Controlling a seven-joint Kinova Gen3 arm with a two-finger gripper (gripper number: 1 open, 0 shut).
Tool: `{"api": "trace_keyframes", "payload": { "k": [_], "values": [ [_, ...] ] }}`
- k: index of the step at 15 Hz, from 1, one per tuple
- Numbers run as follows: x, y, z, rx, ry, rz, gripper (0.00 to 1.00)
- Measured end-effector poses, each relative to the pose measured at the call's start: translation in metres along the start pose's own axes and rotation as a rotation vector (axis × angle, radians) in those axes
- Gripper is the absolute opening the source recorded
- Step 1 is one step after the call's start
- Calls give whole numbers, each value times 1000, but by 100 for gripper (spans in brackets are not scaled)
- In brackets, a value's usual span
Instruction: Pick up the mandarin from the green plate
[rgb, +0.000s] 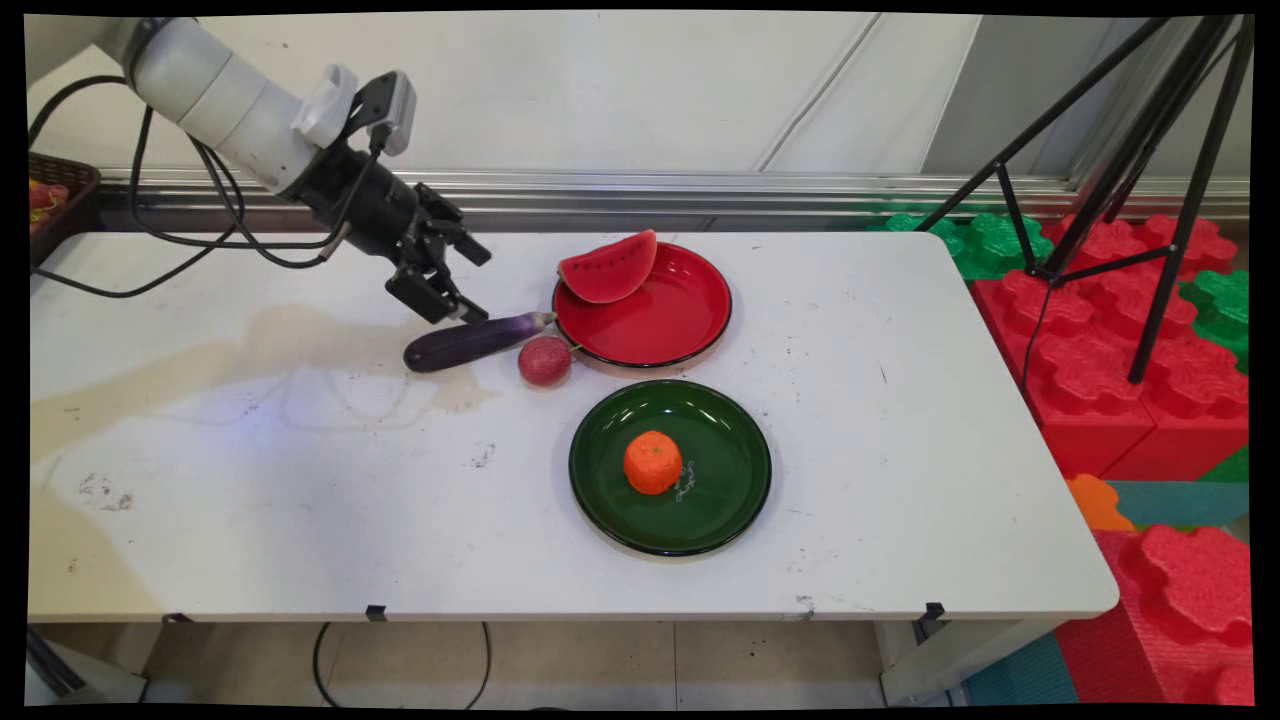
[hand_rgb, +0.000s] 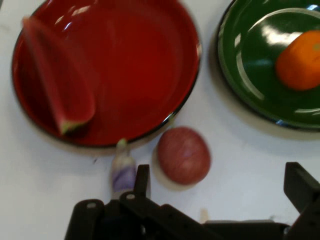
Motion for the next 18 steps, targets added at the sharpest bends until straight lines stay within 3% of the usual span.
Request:
{"api": "trace_keyframes", "payload": {
  "k": [9,18],
  "values": [
    [43,37,16,-75,44,76,100],
    [83,68,77,-120,-2,132,100]
  ]
}}
